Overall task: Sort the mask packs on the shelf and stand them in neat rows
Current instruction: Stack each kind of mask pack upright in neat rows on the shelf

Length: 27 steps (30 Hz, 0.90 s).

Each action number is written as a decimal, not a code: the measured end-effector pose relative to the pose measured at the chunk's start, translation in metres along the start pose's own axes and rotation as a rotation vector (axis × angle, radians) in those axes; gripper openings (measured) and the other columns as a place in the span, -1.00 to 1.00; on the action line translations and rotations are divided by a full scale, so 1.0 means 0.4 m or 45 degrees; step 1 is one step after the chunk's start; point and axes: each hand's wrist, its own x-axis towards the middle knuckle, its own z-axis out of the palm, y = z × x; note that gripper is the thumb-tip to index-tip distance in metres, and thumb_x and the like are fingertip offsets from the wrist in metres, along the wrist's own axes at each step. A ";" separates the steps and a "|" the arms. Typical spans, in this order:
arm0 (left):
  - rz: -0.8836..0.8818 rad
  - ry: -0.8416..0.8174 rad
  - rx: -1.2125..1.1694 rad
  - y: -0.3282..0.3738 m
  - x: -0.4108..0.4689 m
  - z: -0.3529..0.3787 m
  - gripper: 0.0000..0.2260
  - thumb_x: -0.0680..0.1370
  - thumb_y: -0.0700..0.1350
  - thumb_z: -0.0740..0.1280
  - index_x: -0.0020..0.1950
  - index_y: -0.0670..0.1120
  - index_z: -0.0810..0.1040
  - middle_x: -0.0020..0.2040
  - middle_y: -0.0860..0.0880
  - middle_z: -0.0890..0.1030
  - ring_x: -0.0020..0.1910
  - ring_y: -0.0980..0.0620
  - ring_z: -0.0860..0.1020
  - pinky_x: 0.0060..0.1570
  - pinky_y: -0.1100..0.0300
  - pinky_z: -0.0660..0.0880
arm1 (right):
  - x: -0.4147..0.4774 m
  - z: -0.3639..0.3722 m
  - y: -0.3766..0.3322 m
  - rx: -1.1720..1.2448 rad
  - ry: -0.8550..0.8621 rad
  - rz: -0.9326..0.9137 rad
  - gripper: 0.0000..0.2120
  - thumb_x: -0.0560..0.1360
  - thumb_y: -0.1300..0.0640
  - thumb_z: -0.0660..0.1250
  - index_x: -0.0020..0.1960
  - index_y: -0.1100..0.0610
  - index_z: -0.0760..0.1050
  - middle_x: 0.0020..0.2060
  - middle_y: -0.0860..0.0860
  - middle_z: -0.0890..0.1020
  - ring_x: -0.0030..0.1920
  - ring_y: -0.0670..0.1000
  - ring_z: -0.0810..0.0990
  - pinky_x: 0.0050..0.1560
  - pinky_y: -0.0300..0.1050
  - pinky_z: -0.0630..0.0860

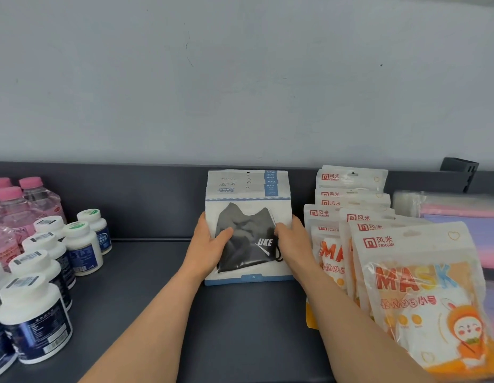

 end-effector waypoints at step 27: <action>0.053 -0.126 0.251 -0.050 0.030 -0.014 0.19 0.23 -0.14 0.63 0.53 0.26 -0.19 0.46 0.12 0.29 0.41 0.06 0.36 0.38 0.06 0.35 | 0.014 0.017 0.029 -0.136 -0.125 -0.001 0.00 0.43 0.43 0.34 0.58 -0.01 -0.25 0.50 0.10 0.17 0.46 0.09 0.27 0.39 -0.02 0.34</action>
